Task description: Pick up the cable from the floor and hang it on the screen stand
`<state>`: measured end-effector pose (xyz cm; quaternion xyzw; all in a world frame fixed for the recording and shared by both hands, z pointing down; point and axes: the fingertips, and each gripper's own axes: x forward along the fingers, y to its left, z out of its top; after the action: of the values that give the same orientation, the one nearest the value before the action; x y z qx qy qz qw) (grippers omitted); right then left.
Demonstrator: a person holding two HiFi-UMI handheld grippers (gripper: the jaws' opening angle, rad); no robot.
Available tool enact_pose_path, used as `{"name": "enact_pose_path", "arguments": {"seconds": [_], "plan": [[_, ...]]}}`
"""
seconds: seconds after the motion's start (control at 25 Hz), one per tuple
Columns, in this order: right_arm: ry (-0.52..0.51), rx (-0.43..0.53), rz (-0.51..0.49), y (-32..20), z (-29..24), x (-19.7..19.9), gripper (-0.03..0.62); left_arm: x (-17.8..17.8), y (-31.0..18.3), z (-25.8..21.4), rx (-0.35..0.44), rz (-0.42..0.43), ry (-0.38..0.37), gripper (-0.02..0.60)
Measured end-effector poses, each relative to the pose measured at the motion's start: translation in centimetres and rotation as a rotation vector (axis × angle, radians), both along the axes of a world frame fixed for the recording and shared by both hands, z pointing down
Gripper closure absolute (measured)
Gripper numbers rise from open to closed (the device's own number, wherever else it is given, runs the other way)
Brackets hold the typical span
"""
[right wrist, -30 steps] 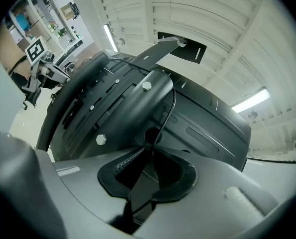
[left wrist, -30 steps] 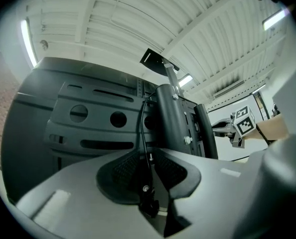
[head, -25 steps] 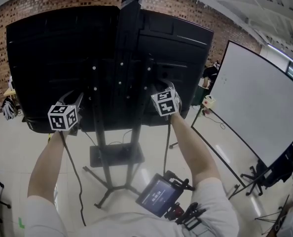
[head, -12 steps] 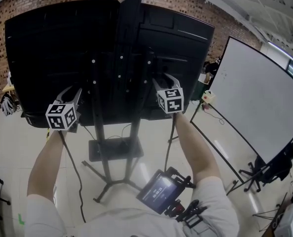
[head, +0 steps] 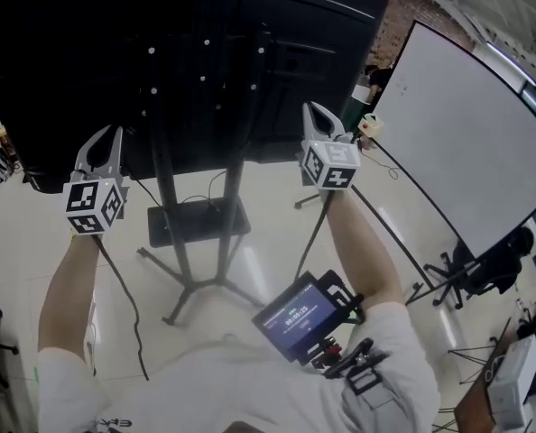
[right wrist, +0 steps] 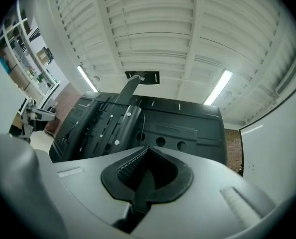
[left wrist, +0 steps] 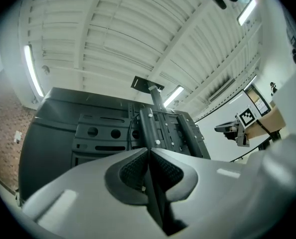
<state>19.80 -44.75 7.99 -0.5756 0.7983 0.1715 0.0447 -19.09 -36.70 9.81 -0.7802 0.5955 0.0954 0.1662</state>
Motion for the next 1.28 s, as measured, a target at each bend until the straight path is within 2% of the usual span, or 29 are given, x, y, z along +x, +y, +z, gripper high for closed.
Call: {"name": "enact_pose_path", "arguments": {"seconds": [0.24, 0.6, 0.8, 0.96, 1.28], "plan": [[-0.074, -0.035, -0.029, 5.9, 4.1, 1.6, 0.580, 1.4, 4.3, 3.8, -0.034, 0.059, 0.025, 0.568], [-0.192, -0.172, -0.014, 15.5, 14.6, 3.1, 0.580, 3.6, 11.6, 13.1, -0.142, 0.128, 0.024, 0.568], [-0.236, -0.226, -0.011, 20.8, 18.4, 1.2, 0.580, 4.4, 15.0, 18.0, -0.218, 0.144, 0.051, 0.571], [-0.216, -0.260, -0.047, 23.4, 20.3, -1.6, 0.580, 4.7, 16.7, 21.1, -0.266, 0.139, 0.061, 0.576], [-0.160, -0.298, -0.168, 26.4, 22.0, -5.9, 0.580, 5.1, 20.1, 24.8, -0.340, 0.060, 0.071, 0.580]]}}
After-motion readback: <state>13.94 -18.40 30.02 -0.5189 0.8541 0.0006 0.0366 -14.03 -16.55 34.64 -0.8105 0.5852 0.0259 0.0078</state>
